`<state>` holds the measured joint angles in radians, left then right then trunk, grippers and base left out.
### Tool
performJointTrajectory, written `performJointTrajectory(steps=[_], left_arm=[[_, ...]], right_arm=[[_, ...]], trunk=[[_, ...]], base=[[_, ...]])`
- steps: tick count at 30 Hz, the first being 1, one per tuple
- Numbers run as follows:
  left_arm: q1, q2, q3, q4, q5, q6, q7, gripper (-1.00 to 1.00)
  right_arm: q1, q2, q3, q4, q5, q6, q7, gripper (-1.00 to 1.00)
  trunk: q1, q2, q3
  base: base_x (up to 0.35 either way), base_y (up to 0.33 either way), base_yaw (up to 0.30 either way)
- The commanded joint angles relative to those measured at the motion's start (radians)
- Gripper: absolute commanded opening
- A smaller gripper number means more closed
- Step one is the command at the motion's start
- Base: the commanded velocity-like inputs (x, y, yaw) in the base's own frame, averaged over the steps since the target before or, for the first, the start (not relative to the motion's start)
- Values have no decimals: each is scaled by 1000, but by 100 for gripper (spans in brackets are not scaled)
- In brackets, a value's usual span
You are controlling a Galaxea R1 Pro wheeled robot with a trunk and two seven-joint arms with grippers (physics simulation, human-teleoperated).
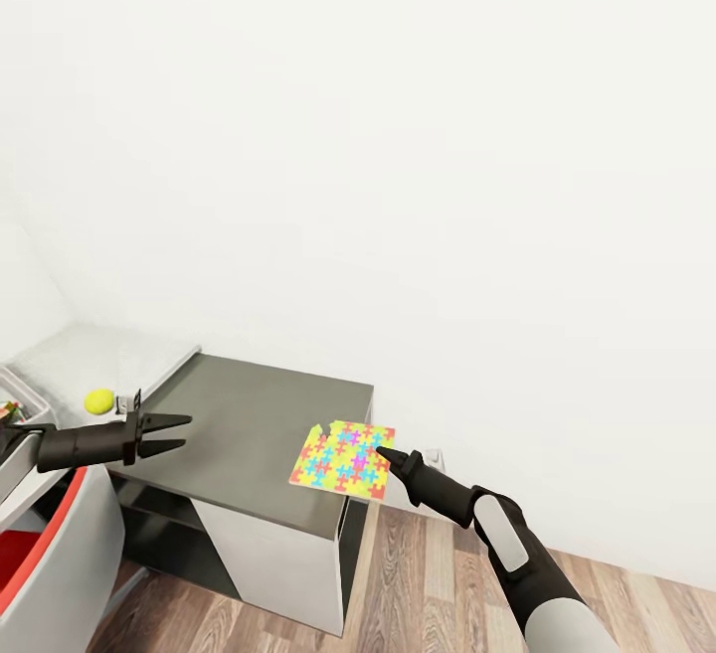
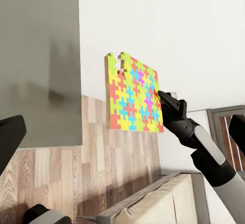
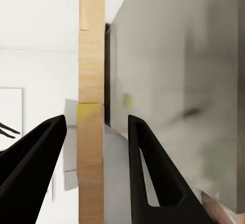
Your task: Put all the toys in the child's room - the three board games (two on the bed and one on the table), the two jigsaw puzzles on the table, and the tennis ball on the table - inside the toy box on the table in the child's room.
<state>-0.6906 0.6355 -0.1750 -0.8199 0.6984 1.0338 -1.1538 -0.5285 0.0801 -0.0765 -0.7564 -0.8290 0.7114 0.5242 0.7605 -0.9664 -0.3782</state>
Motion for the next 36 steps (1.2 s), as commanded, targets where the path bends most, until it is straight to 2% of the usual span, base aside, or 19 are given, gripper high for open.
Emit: performJointTrajectory(steps=[1, 27, 36], left_arm=[[-1, 1, -4, 1, 3, 5, -3, 100], [-1, 1, -4, 1, 1, 5, -1, 100], [-1, 0, -6, 1, 1, 4, -1, 100]], right_arm=[[-1, 1, -5, 0, 1, 7, 2, -100], [0, 2, -4, -7, 2, 7, 2, -100], [2, 2, -5, -7, 2, 5, 2, -100]], trunk=[[-4, 6, 2], [-103, 188, 84], [-138, 251, 124]], base=[[0, 0, 0], [0, 0, 0], [0, 0, 0]])
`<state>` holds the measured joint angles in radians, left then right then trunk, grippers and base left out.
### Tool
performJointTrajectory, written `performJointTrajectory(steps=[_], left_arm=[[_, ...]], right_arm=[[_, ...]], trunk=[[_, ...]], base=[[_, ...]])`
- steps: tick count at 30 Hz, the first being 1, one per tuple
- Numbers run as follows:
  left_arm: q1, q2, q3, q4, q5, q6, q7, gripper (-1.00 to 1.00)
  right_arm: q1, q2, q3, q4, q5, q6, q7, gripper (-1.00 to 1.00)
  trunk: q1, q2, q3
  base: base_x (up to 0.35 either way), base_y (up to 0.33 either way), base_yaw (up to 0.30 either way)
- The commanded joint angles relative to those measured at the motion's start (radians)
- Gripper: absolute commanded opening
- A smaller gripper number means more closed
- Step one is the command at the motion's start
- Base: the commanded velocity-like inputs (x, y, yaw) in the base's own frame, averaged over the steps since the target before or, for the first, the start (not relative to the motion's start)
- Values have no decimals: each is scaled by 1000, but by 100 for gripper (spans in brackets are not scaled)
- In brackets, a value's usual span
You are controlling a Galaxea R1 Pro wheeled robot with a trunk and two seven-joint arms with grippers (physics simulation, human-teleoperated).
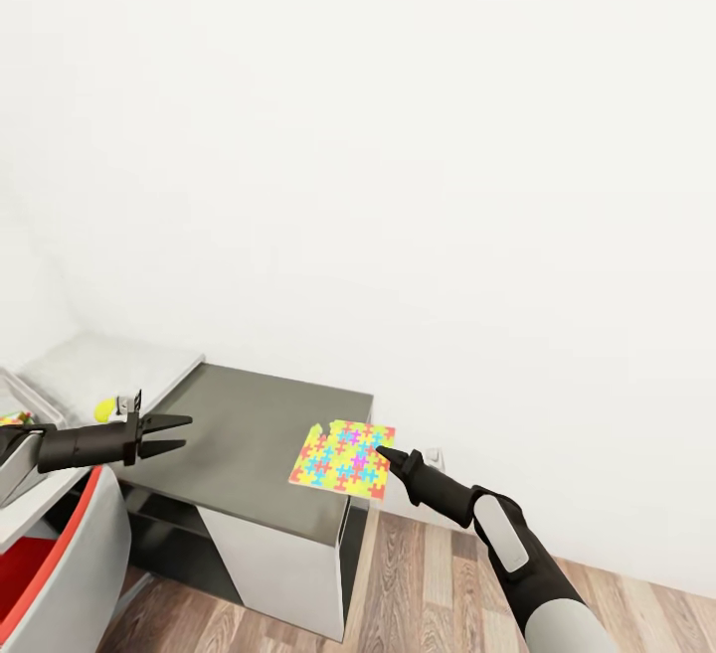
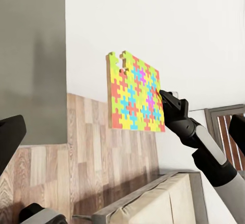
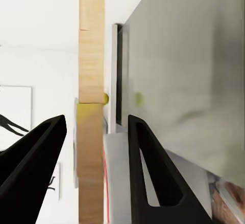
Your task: Put all the toys in the child's room - the three board games (two on the bed and one on the table), the two jigsaw puzzles on the table, and the tennis ball on the table - inside the toy box on the table in the child's room.
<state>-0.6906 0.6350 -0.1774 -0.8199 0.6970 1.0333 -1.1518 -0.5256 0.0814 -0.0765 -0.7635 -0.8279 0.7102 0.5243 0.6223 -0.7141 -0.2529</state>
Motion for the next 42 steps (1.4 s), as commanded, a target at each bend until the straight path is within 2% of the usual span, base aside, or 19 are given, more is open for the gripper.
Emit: performJointTrajectory(steps=[1, 14, 36, 42], left_arm=[[-1, 1, -4, 1, 3, 5, -3, 100], [-1, 0, -4, 1, 1, 3, -3, 100], [-1, 0, -4, 1, 4, -4, -5, 100], [-1, 0, -4, 1, 4, -4, -4, 100]], right_arm=[[-1, 1, -5, 0, 1, 6, 2, -100], [-1, 1, -6, 0, 1, 6, 2, -100], [-1, 1, -5, 0, 1, 5, 2, -100], [-1, 1, -5, 0, 1, 5, 2, -100]], trunk=[[-4, 6, 3], [-53, 97, 65], [-53, 97, 101], [-76, 139, 130]], base=[[0, 0, 0], [0, 0, 0], [0, 0, 54], [0, 0, 64]])
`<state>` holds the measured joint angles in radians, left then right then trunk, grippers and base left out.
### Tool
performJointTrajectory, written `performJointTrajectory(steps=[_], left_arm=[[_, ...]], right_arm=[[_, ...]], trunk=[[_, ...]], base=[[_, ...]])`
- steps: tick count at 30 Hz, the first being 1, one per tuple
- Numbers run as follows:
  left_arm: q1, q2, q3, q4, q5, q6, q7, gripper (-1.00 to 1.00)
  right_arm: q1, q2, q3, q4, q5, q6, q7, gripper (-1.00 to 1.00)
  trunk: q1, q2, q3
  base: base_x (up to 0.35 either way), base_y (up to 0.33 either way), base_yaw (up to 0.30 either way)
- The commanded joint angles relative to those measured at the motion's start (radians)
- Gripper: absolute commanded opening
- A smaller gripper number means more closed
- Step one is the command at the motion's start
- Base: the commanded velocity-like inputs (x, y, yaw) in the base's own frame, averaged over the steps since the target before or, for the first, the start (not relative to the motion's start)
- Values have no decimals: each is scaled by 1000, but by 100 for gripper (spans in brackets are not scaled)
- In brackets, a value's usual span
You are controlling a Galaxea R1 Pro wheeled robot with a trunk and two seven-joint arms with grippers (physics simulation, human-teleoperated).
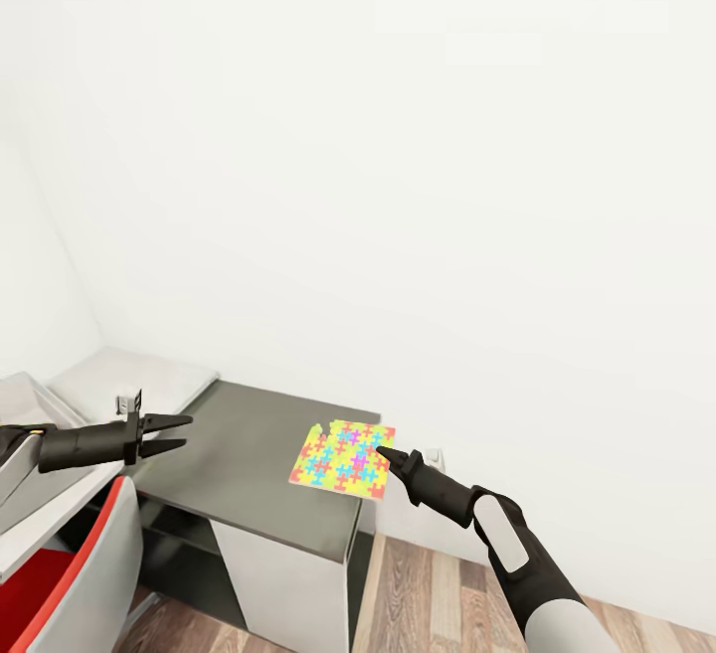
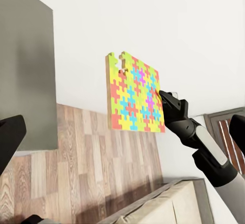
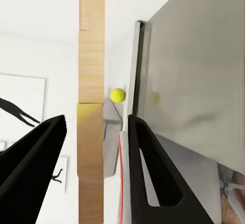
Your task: Put all the toys in the child's room - the three board games (two on the bed and one on the table), the two jigsaw puzzles on the table, and the tennis ball on the table - inside the toy box on the table in the child's room.
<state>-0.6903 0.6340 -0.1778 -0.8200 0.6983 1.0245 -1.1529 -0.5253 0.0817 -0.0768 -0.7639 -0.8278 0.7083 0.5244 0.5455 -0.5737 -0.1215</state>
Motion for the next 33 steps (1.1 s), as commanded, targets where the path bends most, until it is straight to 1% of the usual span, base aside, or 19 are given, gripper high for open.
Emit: performJointTrajectory(steps=[1, 8, 15, 20, 28, 33], left_arm=[[-1, 1, -4, 1, 3, 5, -3, 100], [-1, 1, -5, 1, 3, 5, -2, 100], [-1, 1, -6, 1, 3, 5, -2, 100], [-1, 1, -6, 1, 3, 4, -2, 100], [-1, -1, -6, 1, 3, 3, -2, 100], [-1, -2, -6, 1, 3, 3, -2, 100]], right_arm=[[-1, 1, -5, 0, 1, 7, 2, -100], [-1, 1, -5, 0, 1, 8, 2, -100], [-1, 2, -5, 0, 1, 8, 2, -100], [-1, 3, -5, 0, 1, 8, 2, -100], [-1, 3, -6, 0, 1, 8, 2, -100], [-1, 3, -5, 0, 1, 8, 2, -100]], trunk=[[-3, 6, 3], [-30, 55, 36], [-57, 104, 61], [-76, 139, 80], [-76, 139, 86], [-95, 174, 106]], base=[[0, 0, 67], [0, 0, 102], [0, 0, 55], [0, 0, 198], [0, 0, 240], [0, 0, 244]])
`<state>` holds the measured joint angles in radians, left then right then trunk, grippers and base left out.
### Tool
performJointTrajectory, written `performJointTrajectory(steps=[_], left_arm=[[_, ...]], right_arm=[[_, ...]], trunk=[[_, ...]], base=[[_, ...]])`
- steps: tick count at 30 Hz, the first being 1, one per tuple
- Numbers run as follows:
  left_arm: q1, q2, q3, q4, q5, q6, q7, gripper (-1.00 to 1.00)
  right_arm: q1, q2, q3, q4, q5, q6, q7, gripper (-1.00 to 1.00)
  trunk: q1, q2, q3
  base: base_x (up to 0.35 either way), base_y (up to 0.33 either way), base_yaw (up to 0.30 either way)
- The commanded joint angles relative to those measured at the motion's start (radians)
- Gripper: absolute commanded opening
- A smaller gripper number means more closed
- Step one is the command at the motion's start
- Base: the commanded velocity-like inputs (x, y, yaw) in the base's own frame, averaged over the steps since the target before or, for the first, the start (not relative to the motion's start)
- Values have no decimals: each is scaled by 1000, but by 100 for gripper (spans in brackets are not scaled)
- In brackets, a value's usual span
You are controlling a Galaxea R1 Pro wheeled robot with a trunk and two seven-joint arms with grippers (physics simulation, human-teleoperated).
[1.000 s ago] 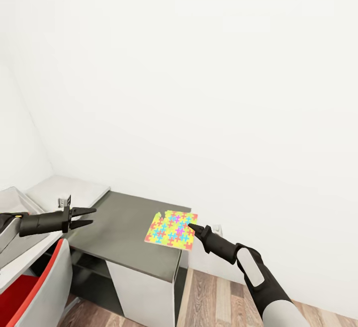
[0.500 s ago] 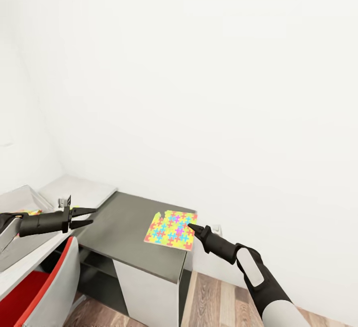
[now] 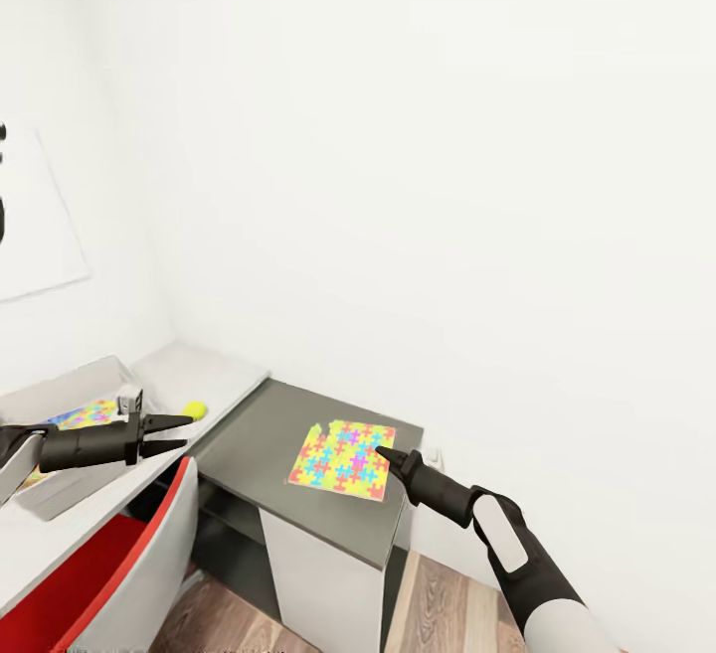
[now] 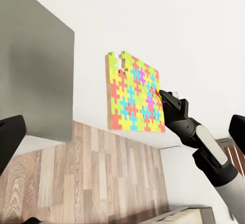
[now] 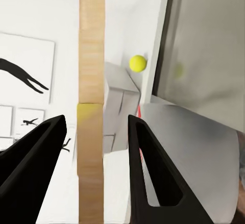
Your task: Put all the toys in the child's room - the three board games (two on the bed and one on the table), the two jigsaw puzzles on the table, and the tennis ball on the table - inside the toy box on the table in the child's room.
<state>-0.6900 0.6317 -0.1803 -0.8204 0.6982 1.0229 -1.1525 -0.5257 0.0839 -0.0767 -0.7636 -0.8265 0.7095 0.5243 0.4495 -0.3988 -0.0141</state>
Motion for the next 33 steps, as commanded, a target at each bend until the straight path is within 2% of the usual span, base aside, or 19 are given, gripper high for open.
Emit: performJointTrajectory(steps=[1, 9, 18, 30, 33], left_arm=[[-2, 1, -4, 1, 3, 5, -3, 100], [-2, 1, -4, 1, 3, 5, -3, 100], [-2, 1, -4, 1, 3, 5, -3, 100], [0, 2, -1, 1, 1, 5, -3, 100], [0, 9, 0, 3, 0, 5, -3, 100]], right_arm=[[0, 1, -5, 0, 0, 7, 2, -100], [0, 0, -6, 0, -1, 7, 2, -100], [0, 0, -6, -2, 1, 6, 50, -100], [0, 4, -2, -4, 7, 1, 52, -100], [0, 12, 3, -60, 9, -23, 43, -100]], trunk=[[0, -1, -1], [0, -1, 3], [0, -1, 3], [0, -1, 3], [0, -1, 3]], base=[[0, 0, 244], [0, 0, 125], [0, 0, 17], [0, 0, 263], [0, 0, 290]])
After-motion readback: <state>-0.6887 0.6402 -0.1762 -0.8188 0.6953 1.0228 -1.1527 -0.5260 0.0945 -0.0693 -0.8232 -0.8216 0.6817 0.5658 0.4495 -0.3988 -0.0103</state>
